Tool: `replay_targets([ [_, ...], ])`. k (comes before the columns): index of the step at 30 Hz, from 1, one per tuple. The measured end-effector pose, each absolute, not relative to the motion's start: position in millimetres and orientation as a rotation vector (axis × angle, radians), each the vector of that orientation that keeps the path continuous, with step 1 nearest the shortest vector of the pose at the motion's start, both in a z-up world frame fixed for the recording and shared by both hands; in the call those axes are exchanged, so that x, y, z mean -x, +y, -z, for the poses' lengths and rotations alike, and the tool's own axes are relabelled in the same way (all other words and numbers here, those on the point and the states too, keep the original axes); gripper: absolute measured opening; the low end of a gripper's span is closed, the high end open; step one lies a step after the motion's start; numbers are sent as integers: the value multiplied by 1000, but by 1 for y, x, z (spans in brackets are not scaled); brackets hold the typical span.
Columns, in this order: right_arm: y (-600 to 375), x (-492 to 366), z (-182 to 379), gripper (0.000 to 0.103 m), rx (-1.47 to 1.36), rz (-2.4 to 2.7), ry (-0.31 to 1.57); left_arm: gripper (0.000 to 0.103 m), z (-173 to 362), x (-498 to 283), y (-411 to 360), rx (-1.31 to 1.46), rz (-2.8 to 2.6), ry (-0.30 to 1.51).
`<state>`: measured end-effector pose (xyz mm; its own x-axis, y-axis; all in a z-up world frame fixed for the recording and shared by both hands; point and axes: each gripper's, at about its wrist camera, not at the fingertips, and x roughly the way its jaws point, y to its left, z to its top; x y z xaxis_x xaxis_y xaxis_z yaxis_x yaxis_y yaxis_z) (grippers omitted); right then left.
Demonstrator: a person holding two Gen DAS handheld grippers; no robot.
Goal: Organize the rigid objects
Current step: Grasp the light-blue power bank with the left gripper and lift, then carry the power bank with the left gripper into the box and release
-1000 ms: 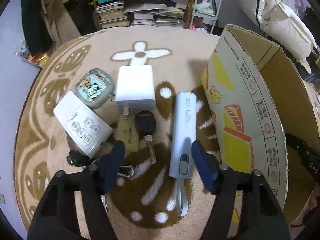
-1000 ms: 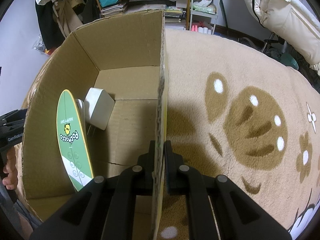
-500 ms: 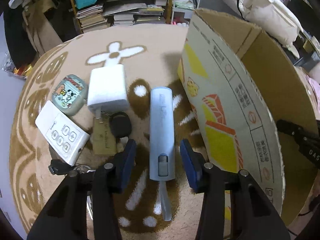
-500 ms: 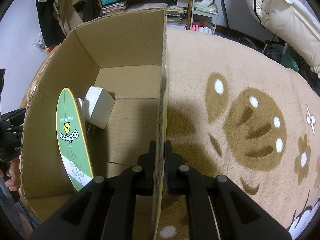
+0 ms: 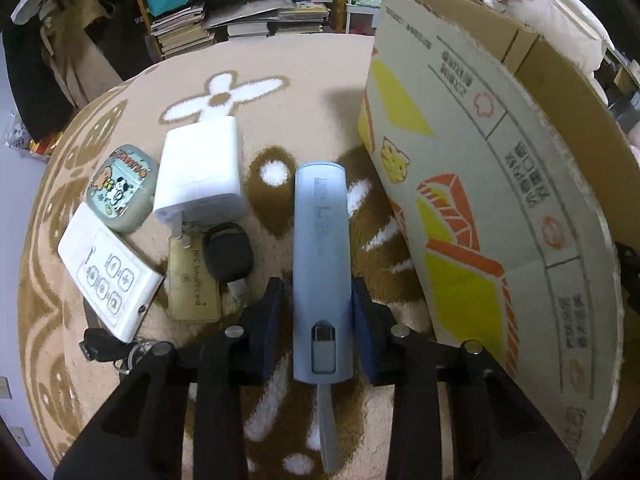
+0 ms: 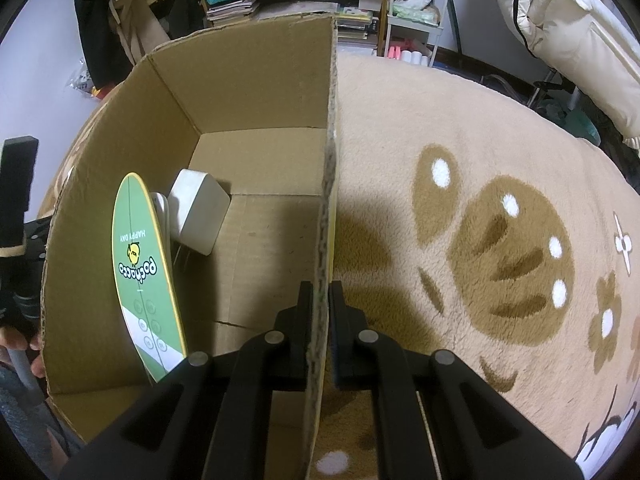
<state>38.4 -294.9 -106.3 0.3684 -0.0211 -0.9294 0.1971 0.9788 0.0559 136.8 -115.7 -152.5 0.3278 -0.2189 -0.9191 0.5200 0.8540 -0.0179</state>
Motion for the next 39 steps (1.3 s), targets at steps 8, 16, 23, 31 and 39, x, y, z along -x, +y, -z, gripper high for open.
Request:
replay_targets([
  [8, -296, -41, 105, 8, -171, 134, 1180, 26, 147, -140, -110, -257, 463, 1128],
  [16, -297, -41, 103, 8, -168, 134, 1186, 26, 114, -133, -103, -293, 375, 1063],
  [23, -298, -41, 103, 8, -174, 133, 1185, 26, 71, -113, -104, -329, 385, 981],
  [31, -298, -42, 103, 8, -168, 135, 1186, 26, 31, -95, -108, -353, 370, 888],
  [39, -298, -42, 102, 8, -169, 135, 1187, 26, -20, -79, -114, -339, 380, 779],
])
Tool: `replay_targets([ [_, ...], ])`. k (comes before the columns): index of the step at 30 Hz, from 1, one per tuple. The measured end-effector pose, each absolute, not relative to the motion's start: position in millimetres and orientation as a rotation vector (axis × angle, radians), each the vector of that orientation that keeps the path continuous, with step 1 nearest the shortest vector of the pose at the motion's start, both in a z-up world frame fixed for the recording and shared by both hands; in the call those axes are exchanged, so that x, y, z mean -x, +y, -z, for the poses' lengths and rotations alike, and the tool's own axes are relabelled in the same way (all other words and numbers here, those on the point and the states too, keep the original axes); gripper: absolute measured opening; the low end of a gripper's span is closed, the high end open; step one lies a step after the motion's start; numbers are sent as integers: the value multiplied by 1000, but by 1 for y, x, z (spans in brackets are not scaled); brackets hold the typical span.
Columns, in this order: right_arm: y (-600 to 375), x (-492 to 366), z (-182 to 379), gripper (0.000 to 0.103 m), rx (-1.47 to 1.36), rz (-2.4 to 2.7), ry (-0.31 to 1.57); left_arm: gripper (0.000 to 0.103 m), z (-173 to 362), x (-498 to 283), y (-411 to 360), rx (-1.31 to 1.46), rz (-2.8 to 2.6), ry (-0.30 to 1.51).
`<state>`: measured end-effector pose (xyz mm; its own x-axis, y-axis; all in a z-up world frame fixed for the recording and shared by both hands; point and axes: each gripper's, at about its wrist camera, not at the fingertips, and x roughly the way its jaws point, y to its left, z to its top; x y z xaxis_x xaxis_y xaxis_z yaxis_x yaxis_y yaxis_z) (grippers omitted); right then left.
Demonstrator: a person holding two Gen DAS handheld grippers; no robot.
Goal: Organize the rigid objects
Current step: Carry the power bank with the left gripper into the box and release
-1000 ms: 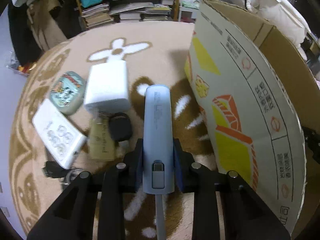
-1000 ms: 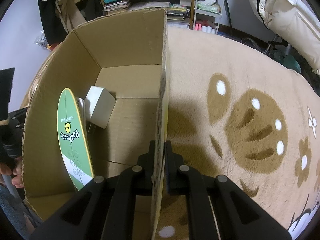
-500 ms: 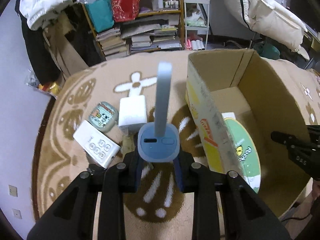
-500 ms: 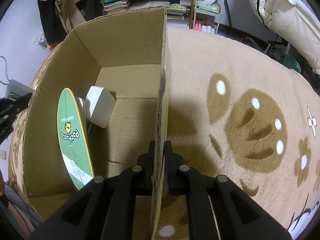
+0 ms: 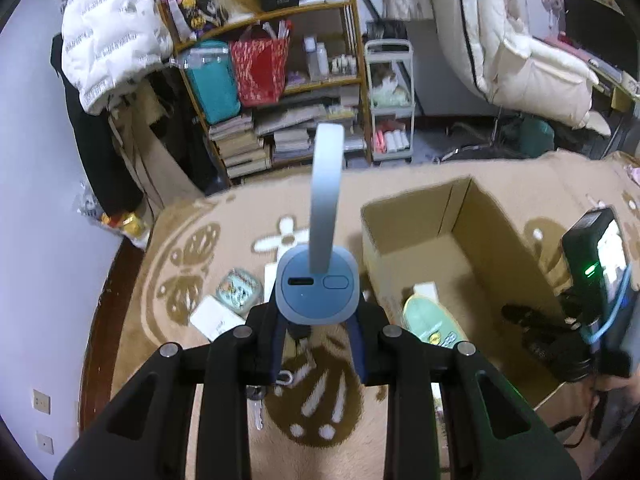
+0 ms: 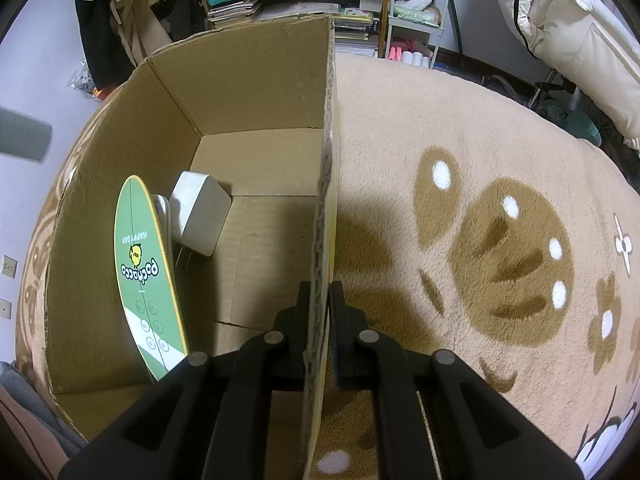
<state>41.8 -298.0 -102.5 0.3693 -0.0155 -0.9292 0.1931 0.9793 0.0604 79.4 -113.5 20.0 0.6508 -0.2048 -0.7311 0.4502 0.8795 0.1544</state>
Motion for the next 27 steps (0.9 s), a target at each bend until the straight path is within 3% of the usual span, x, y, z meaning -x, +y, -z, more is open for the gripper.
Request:
replay_targets([
  [11, -298, -42, 103, 8, -170, 134, 1187, 26, -44, -73, -151, -296, 466, 749],
  [27, -299, -41, 106, 9, -175, 133, 1191, 26, 32, -66, -186, -227, 607, 944],
])
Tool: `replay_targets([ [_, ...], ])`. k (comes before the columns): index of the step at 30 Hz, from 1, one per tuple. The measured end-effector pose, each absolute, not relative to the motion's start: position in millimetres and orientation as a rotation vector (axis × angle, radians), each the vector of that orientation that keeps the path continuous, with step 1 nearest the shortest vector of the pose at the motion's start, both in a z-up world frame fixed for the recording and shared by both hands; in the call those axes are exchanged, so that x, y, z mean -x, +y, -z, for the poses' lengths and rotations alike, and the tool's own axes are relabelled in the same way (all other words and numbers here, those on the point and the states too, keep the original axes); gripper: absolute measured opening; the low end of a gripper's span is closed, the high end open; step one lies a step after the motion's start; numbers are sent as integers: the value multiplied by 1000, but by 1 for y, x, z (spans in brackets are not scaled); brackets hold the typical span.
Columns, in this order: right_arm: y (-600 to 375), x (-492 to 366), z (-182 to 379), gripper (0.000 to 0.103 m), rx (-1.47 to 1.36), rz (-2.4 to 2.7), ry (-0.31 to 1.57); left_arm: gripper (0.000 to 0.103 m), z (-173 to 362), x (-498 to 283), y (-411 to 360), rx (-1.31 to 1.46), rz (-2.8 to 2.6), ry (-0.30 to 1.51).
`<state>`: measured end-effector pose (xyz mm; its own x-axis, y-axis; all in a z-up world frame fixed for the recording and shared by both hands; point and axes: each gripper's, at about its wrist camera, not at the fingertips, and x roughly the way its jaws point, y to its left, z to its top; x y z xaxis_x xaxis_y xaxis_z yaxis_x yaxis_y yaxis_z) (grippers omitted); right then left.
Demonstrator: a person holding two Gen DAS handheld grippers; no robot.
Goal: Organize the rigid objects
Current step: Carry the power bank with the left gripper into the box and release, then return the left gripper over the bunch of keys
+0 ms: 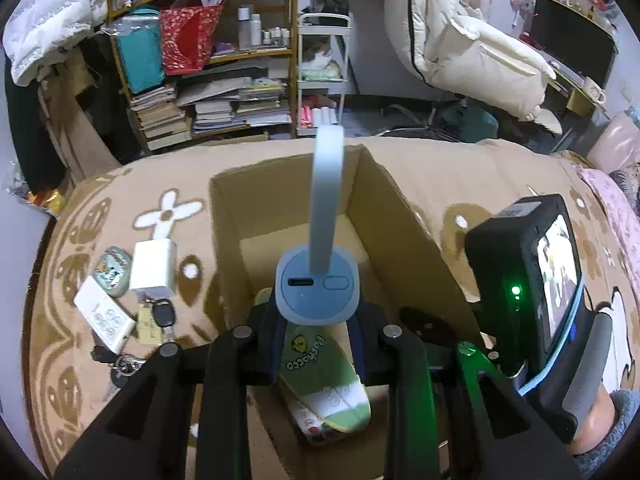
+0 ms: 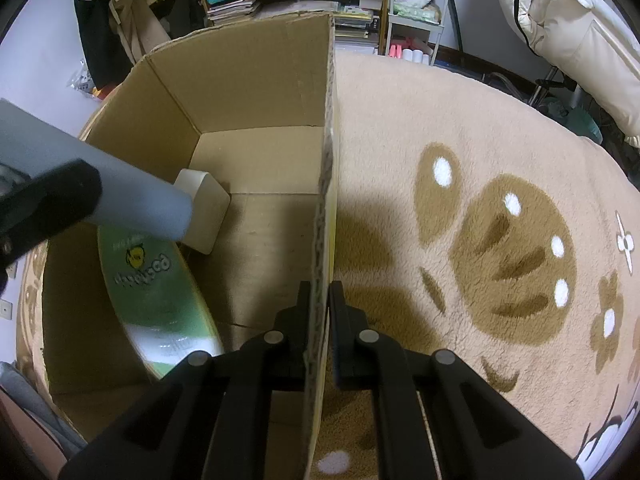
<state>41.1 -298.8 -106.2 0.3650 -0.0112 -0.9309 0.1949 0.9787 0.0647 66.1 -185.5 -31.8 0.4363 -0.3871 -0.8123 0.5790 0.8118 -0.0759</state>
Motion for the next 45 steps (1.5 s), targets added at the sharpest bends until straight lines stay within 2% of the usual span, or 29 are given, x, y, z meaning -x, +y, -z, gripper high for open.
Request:
replay_targets([
  [7, -299, -41, 108, 9, -175, 134, 1196, 26, 49, -68, -187, -222, 612, 1003],
  [21, -300, -43, 108, 9, -176, 134, 1197, 31, 38, -62, -179, -246, 605, 980],
  [22, -299, -43, 108, 9, -175, 133, 1196, 39, 34, -63, -176, -241, 595, 971],
  [23, -298, -43, 108, 9, -170, 134, 1196, 58, 29, -63, -172, -240, 576, 947],
  [25, -296, -43, 110, 8, -148, 150, 1206, 75, 18, -61, -165, -248, 546, 893],
  [27, -297, -43, 110, 8, -164, 145, 1206, 78, 11, -59, -162, -278, 526, 869],
  [31, -294, -43, 109, 8, -155, 148, 1207, 94, 2, -63, -153, -348, 523, 875],
  [34, -294, -42, 109, 8, -158, 147, 1208, 98, -3, -71, -139, -368, 467, 867],
  [45, -292, -42, 108, 8, -154, 150, 1209, 99, 14, -114, -72, -304, 369, 979],
])
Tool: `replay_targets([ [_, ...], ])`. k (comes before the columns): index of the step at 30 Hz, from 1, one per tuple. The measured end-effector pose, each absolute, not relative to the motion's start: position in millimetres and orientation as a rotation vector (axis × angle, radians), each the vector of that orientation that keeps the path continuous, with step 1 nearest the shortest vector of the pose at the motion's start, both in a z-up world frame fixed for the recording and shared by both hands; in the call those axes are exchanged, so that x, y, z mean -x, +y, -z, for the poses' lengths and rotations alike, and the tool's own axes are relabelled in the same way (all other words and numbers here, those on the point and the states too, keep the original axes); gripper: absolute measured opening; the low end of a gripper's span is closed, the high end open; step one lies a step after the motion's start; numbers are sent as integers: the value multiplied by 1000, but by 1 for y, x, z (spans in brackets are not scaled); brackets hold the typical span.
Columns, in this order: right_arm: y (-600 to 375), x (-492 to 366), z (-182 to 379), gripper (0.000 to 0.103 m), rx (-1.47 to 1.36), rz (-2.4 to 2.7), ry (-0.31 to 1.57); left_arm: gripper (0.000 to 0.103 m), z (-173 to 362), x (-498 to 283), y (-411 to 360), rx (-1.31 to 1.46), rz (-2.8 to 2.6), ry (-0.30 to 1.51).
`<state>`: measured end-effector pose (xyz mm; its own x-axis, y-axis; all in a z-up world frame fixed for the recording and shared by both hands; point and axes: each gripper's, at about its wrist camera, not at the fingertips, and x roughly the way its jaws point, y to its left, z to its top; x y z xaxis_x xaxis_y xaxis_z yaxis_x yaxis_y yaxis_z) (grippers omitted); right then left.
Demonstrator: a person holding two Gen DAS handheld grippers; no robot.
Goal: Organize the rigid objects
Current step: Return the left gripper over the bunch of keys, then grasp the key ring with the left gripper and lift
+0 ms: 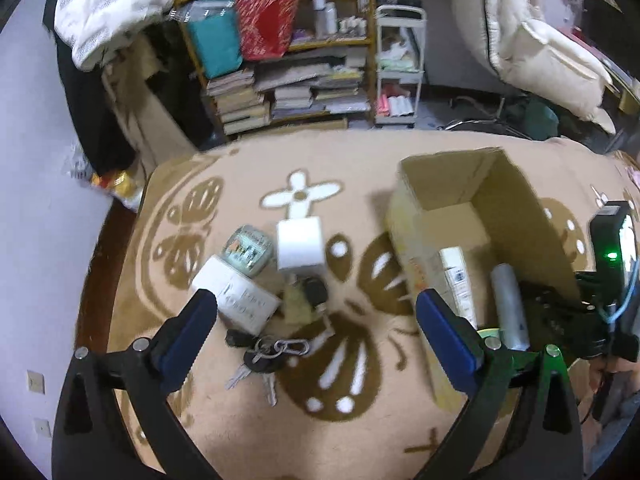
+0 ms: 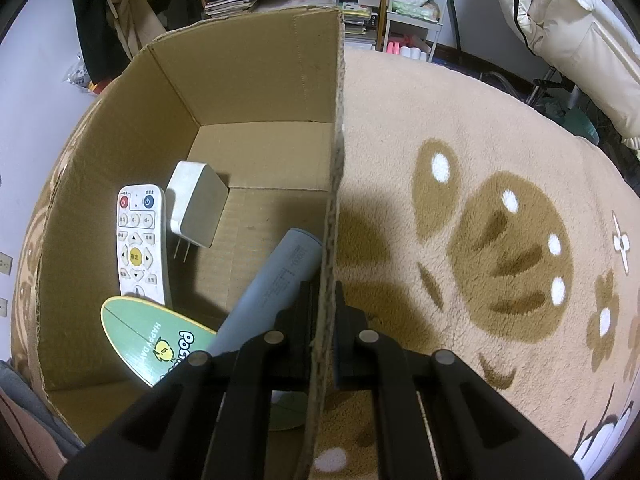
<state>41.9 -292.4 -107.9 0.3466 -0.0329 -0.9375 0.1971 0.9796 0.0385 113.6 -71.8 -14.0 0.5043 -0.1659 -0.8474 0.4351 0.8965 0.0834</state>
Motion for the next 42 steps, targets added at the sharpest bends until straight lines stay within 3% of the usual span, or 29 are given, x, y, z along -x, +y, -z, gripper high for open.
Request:
replay_targets([
  [14, -291, -41, 109, 8, -144, 149, 1211, 99, 91, -130, -37, -322, 362, 1092],
  [37, -291, -41, 109, 8, -145, 149, 1212, 99, 174, -159, 2, -278, 266, 1244],
  [39, -291, -41, 109, 8, -145, 149, 1211, 98, 174, -159, 3, -273, 274, 1238],
  [42, -291, -40, 110, 8, -145, 149, 1212, 88, 173, -160, 6, -245, 285, 1239],
])
